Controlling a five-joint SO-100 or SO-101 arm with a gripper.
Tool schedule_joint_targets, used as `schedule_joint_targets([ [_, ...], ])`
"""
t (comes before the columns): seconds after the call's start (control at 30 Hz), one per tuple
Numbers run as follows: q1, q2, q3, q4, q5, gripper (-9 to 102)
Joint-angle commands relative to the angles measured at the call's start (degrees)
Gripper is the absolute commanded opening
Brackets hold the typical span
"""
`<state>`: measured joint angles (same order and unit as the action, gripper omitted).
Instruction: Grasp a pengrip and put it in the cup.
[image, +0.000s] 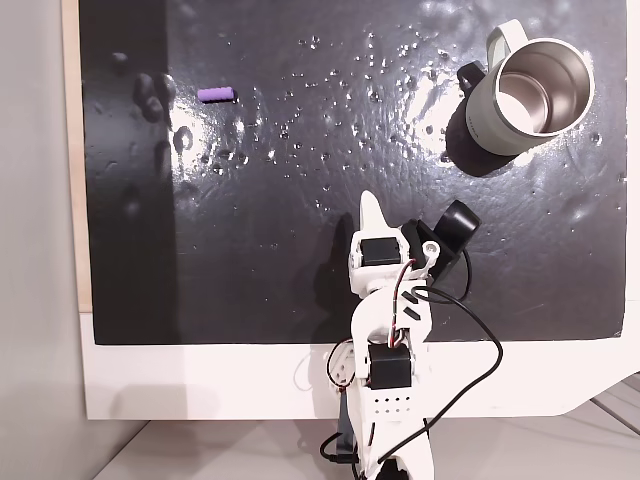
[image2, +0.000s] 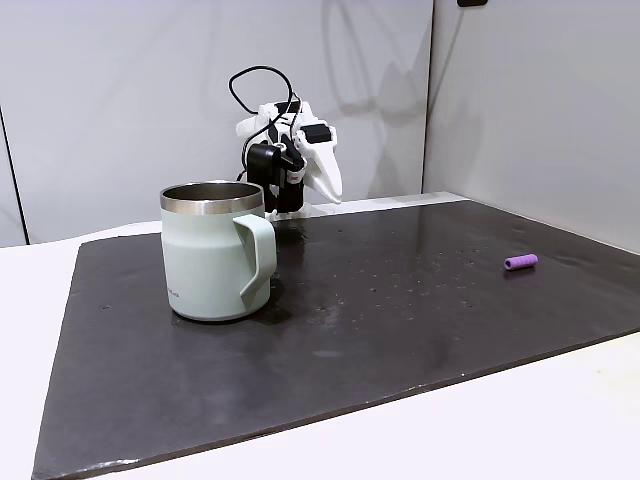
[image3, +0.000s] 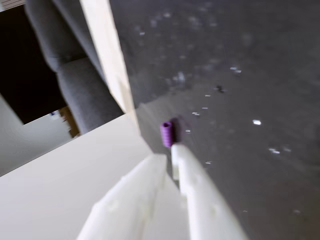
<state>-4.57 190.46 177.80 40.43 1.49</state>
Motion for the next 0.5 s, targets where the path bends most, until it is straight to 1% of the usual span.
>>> schedule_joint_targets([
  [0.0,-2.72,-1.93,-9.58,5.62,-0.44,0],
  [0.2,-5.63,-20.13,-29.18,12.92,-0.35,0],
  [0.47,-8.88,-47.81,-58.27,23.99,7.29,0],
])
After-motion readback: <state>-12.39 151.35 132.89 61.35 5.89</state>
